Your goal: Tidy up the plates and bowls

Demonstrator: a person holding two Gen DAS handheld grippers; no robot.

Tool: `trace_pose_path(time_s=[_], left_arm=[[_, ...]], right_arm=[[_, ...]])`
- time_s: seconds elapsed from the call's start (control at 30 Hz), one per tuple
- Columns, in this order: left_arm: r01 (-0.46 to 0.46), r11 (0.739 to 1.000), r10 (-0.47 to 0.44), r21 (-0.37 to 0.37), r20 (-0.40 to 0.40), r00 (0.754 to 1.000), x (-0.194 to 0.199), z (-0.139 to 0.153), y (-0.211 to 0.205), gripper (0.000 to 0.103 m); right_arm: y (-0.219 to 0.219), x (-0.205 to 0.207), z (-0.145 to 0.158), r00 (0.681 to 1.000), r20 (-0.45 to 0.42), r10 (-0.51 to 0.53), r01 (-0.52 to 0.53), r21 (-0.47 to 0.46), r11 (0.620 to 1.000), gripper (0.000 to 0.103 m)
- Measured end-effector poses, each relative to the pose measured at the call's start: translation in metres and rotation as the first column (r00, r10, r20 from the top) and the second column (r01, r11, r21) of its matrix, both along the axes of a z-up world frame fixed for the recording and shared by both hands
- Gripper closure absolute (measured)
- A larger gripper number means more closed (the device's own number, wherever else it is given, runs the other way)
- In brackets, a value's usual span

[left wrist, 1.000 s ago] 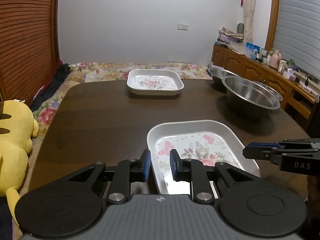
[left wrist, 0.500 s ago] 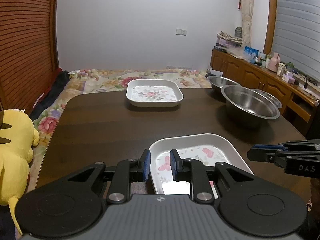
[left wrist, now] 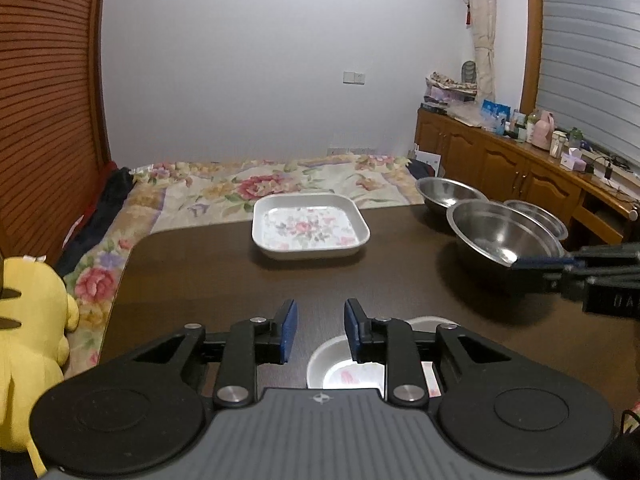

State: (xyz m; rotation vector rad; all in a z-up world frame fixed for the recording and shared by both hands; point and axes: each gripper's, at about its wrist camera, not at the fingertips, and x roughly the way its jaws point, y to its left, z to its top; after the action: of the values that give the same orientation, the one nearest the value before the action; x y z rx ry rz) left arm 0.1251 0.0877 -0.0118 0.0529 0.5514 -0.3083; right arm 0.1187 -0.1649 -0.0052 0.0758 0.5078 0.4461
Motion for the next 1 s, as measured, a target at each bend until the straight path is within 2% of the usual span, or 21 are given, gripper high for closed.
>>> trace_pose_path(time_s=[0.37, 0.43, 0.47, 0.5, 0.77, 1.0], left_arm=[[-0.013, 1.000, 0.013, 0.009, 0.021, 1.000, 0.049, 0.018, -0.002, 0.059], [-0.014, 1.000, 0.014, 0.012, 0.020, 1.000, 0.061, 0.019, -0.002, 0.057], [-0.016, 1.000, 0.016, 0.013, 0.019, 1.000, 0.067, 0.020, -0.002, 0.057], [-0.018, 1.000, 0.017, 0.012, 0.019, 1.000, 0.074, 0.021, -0.002, 0.057], [-0.019, 1.000, 0.019, 0.002, -0.010, 1.000, 0.124, 0.014, -0.002, 0.056], [-0.017, 1.000, 0.017, -0.007, -0.057, 0.998, 0.163, -0.004, 0.000, 0.056]], right_arm=[[-0.001, 0.061, 0.031, 0.998, 0.019, 0.053, -0.052, -0.047, 0.998, 0.081], [0.000, 0.074, 0.032, 0.998, 0.011, 0.057, -0.057, -0.054, 0.997, 0.073], [0.000, 0.081, 0.033, 0.998, 0.005, 0.059, -0.059, -0.059, 0.997, 0.065], [0.001, 0.089, 0.033, 0.998, -0.001, 0.061, -0.061, -0.066, 0.996, 0.063], [0.013, 0.145, 0.022, 0.993, -0.088, 0.081, -0.091, -0.115, 0.989, 0.063], [0.023, 0.183, 0.005, 0.980, -0.186, 0.076, -0.104, -0.146, 0.984, 0.064]])
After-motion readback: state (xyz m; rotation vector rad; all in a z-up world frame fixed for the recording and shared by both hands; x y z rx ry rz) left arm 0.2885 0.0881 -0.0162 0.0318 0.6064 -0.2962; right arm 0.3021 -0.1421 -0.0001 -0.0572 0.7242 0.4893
